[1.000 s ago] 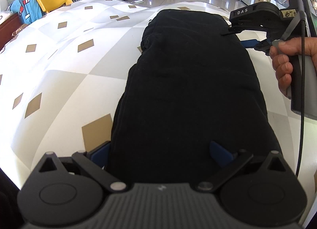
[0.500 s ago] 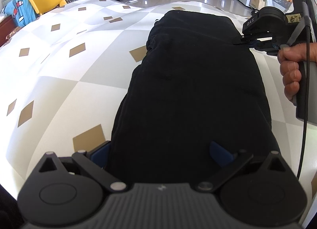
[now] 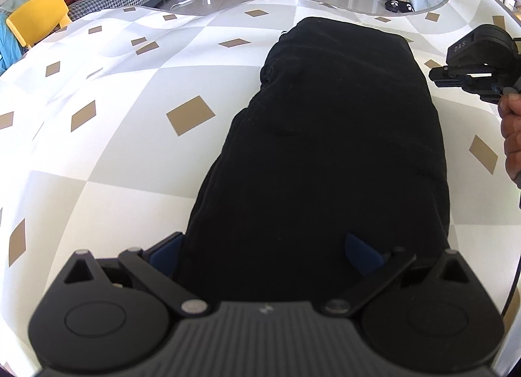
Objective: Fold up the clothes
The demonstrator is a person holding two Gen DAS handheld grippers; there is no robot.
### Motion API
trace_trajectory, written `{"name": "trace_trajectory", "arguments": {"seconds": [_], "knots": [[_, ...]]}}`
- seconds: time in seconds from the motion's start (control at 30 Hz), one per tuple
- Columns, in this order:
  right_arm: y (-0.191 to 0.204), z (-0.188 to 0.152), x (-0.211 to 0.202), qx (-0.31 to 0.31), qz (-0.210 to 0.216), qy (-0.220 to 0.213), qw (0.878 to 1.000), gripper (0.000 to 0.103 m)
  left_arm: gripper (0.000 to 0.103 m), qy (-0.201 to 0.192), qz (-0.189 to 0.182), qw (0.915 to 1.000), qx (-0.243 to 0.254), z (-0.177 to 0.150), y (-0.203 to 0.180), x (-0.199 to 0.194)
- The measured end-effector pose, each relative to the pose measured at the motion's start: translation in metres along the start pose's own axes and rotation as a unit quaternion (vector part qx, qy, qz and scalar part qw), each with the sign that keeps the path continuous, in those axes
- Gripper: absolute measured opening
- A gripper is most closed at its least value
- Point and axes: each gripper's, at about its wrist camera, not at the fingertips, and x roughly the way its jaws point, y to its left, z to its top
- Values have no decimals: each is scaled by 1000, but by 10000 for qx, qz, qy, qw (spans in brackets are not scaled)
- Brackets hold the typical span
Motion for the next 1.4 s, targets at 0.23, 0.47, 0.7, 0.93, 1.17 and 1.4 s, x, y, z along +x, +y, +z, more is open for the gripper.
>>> {"name": "trace_trajectory", "arguments": {"seconds": [0.23,0.47,0.7,0.93,1.17,1.4], "knots": [[-11,5,-17,42,378,23,9993,23,103,86,-74,9995,-309,-14,-14,-19],[-12,-1,-16,106,469,144,9987,31,103,222,-14,9997,60,-25,-41,-14],[-15,-4,-10,290,521,258,9979,34,103,268,55,9995,144,-36,-44,-12],[-10,-6,-2,325,553,279,9976,36,103,222,48,9996,166,-40,-43,-13],[-1,-9,7,217,558,271,9978,38,103,266,24,9996,117,-57,-28,-31],[2,-14,19,217,405,333,9984,38,103,356,49,9993,37,-63,-20,-35]]}}
